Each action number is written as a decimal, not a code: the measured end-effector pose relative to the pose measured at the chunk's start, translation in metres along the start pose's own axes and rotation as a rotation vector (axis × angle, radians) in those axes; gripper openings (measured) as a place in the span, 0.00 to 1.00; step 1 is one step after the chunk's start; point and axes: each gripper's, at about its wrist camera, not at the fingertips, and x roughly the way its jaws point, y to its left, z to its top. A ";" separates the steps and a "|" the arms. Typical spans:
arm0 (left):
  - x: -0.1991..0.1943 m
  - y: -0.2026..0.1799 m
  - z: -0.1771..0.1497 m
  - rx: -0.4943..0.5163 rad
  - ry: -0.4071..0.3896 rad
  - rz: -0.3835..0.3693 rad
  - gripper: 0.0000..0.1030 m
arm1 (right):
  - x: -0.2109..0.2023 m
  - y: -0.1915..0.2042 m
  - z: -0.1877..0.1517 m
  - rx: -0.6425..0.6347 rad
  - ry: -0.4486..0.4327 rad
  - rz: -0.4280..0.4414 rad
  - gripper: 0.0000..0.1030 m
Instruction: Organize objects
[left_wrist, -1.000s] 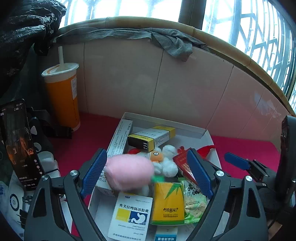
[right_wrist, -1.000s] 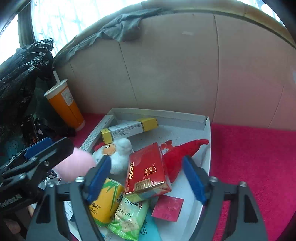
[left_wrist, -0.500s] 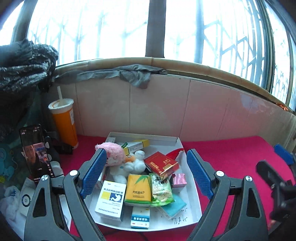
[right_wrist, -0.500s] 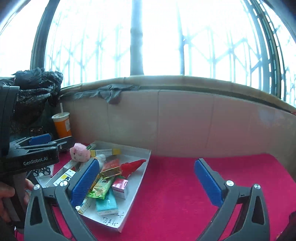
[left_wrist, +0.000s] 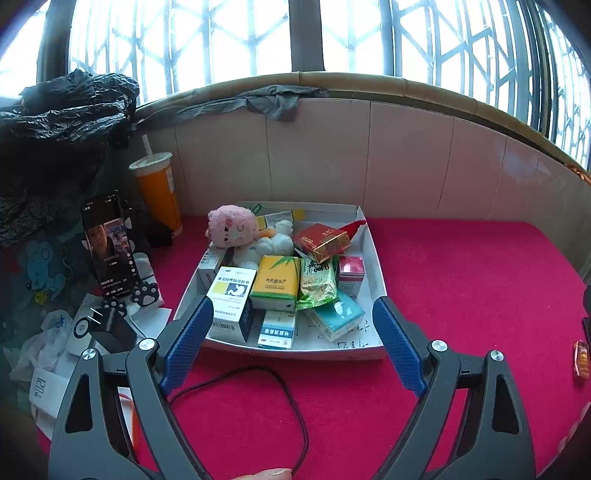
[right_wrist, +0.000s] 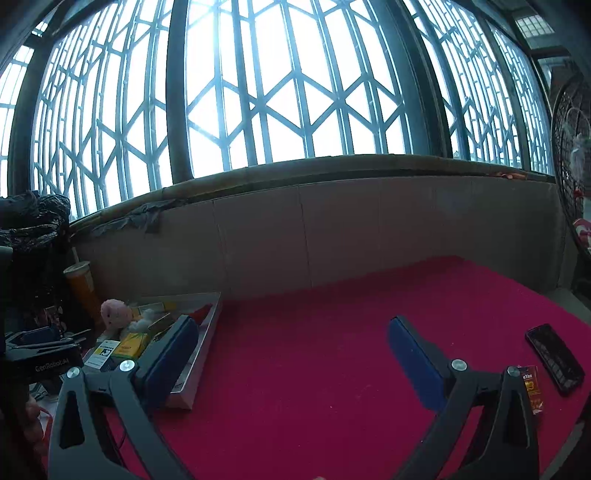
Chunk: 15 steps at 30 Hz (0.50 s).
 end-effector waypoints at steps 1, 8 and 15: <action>-0.001 -0.001 -0.001 -0.005 0.007 -0.002 0.86 | -0.002 0.001 -0.002 -0.015 0.003 -0.016 1.00; 0.003 0.007 -0.006 -0.047 0.044 0.013 0.86 | -0.011 0.001 -0.004 -0.021 0.000 -0.032 1.00; 0.007 0.006 -0.010 -0.050 0.061 0.030 0.86 | -0.012 -0.002 -0.006 -0.015 0.002 -0.030 1.00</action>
